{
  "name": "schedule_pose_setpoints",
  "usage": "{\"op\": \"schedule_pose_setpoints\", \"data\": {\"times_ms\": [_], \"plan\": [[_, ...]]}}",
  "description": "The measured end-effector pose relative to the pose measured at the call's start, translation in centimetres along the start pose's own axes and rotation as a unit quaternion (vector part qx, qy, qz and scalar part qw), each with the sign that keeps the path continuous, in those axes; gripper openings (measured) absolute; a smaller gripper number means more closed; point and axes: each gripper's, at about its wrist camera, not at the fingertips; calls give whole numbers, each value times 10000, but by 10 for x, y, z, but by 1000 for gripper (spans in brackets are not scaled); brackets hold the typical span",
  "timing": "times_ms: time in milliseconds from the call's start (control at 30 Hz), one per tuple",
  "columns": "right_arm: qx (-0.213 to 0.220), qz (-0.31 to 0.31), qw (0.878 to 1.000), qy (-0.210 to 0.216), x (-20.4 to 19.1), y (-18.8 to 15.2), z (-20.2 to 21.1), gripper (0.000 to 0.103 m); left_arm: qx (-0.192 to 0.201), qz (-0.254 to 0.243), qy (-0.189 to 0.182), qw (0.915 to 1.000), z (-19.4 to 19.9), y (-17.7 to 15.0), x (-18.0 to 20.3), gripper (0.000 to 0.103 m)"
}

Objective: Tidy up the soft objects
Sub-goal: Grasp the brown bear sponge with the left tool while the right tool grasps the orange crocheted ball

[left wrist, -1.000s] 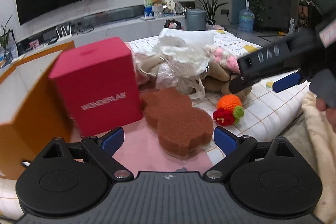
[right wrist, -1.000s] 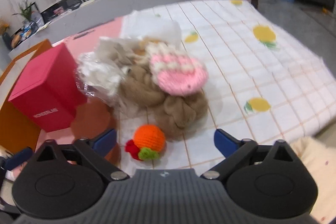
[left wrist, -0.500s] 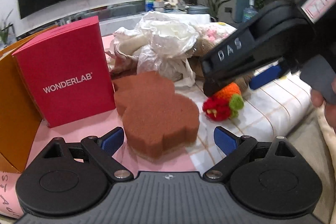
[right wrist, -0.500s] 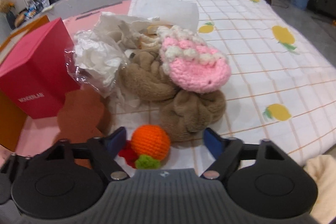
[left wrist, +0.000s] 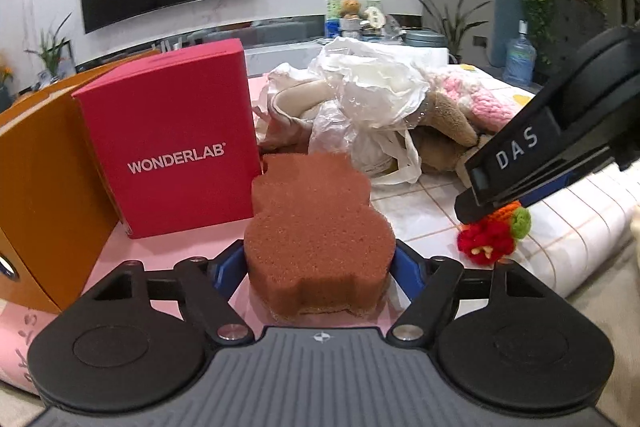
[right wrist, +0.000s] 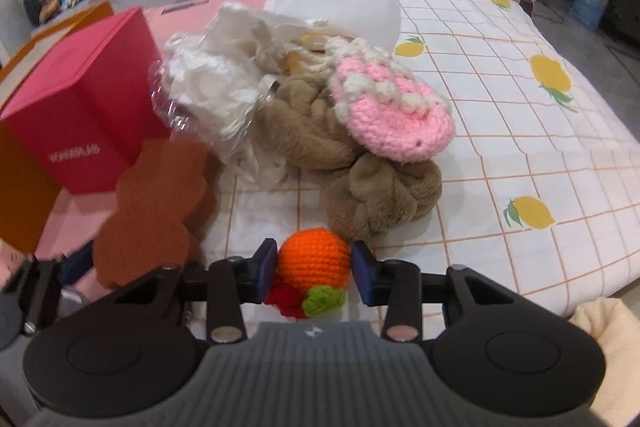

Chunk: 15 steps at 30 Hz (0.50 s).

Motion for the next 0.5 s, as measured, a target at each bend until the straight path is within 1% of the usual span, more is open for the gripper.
{"op": "schedule_pose_setpoints", "data": {"times_ms": [33,100,133,167,233,300,367,400,500], "plan": [[9,40,10000,-13,-1,-1,1,42,4,-37,-39,10000,3,0,-1,87],[16,-2,10000,-2,1,-2,1,52,-4,-96,-151,9998,9,-1,-3,87],[9,-68,10000,24,2,-3,0,61,-45,-105,-177,9998,9,-1,-4,92],[2,-126,9999,29,3,-3,-1,62,-84,-100,-162,9998,7,0,-5,93],[-38,-83,10000,5,3,-4,-4,61,-216,-124,-153,9996,2,2,-2,93],[12,-14,10000,-61,2,-4,-4,61,-221,-235,-211,9993,-1,4,1,93],[63,20,9999,-86,1,-5,-3,54,-191,-480,-248,9984,-4,5,9,94],[69,14,9999,-89,3,-4,-3,53,-194,-621,-227,9976,-7,5,14,94],[44,-56,10000,-42,6,-4,-4,50,-172,-822,-108,9964,-13,2,24,94]]}}
Point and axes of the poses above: each gripper's, at about its wrist camera, not at the fingertips, and z roughly against the way its jaws point, x to its right, y to its top, and after that the axes turned 14 degrees about -y, right-handed
